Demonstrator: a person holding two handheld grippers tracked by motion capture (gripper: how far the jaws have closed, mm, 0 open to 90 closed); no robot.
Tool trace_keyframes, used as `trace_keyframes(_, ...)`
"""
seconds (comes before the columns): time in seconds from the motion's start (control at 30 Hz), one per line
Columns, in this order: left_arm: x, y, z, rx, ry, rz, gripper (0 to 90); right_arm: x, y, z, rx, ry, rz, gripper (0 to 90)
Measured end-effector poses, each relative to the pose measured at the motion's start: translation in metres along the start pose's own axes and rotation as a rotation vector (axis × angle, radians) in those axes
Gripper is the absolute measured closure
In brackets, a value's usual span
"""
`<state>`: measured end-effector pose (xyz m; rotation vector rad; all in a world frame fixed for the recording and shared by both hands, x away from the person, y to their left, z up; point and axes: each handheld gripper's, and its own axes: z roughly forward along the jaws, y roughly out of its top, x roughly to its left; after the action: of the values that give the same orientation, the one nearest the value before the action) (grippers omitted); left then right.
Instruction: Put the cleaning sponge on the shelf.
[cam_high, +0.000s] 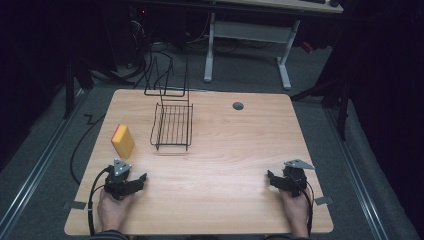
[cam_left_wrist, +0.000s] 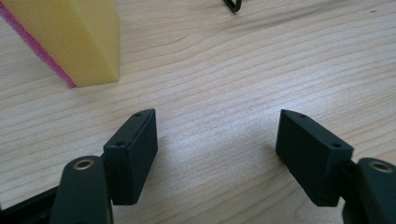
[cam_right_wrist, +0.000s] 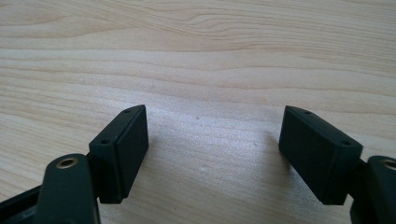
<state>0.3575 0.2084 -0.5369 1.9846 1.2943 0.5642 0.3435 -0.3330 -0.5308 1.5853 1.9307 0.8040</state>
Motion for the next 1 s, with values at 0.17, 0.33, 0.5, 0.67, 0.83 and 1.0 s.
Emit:
trace_keyframes(0.17, 0.0, 0.0, 0.0, 0.0, 0.0, -0.001, 29.9, 0.0001, -0.0001, -0.0001, 0.0, 0.0, 0.004, 24.3)
trace_keyframes(0.33, 0.0, 0.0, 0.0, 0.0, 0.0, -0.001, 29.9, 0.0001, 0.0, -0.0001, 0.001, 0.001, 0.004, 24.3)
trace_keyframes(0.5, 0.0003, 0.0, 0.0001, 0.0, -0.001, -0.003, 29.8, 0.0, 0.0, 0.0, 0.0, 0.001, 0.0, 24.3)
trace_keyframes(0.67, 0.0004, 0.0, 0.0001, -0.001, -0.004, -0.006, 29.7, 0.0, 0.0, 0.0, 0.0, 0.001, 0.0, 24.3)
trace_keyframes(0.83, 0.0013, 0.0, -0.0002, 0.0, -0.013, -0.01, 28.8, 0.0, 0.0, 0.0, 0.0, 0.001, 0.0, 24.3)
trace_keyframes(1.0, 0.0015, -0.0003, -0.0006, -0.002, -0.014, -0.015, 29.0, 0.0, 0.0, -0.0001, 0.0, 0.001, 0.0, 24.2)
